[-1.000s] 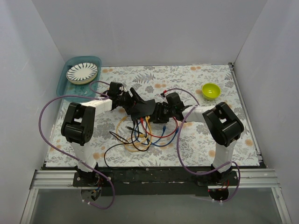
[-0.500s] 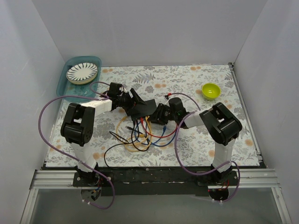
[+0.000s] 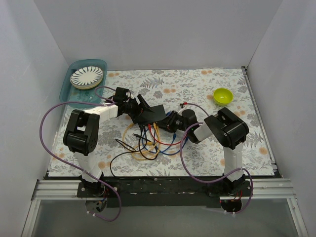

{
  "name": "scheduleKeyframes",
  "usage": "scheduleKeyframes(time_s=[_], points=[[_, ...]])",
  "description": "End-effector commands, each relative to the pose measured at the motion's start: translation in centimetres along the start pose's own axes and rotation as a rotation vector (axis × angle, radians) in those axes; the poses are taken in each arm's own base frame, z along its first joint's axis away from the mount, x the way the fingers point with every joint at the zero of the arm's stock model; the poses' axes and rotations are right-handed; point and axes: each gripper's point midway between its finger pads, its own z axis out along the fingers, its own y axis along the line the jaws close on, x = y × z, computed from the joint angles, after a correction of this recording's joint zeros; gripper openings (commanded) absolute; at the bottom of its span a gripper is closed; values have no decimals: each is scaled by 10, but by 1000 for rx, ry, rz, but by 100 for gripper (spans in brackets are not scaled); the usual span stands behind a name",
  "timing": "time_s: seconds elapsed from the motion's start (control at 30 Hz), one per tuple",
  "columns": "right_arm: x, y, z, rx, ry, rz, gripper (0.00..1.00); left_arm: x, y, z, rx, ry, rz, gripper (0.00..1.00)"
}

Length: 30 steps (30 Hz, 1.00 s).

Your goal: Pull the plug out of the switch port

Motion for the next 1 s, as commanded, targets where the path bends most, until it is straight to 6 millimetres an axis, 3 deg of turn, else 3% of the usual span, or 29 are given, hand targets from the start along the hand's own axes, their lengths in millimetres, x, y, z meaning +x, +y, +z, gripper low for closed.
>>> scheduleKeyframes(time_s=[0.0, 0.27, 0.43, 0.7, 0.97], points=[[-17, 25, 3, -110, -72, 10, 32, 0, -12, -15, 17, -27, 40, 74], [-14, 26, 7, -117, -51, 6, 8, 2, -12, -16, 20, -25, 39, 74], [-1, 23, -3, -97, 2, -43, 5, 2, -19, -20, 35, -31, 48, 74], [31, 17, -44, -34, 105, -135, 4, 7, -28, -34, 72, -54, 52, 74], [52, 2, -64, 19, 166, -160, 5, -4, -25, -22, 47, -61, 46, 74]])
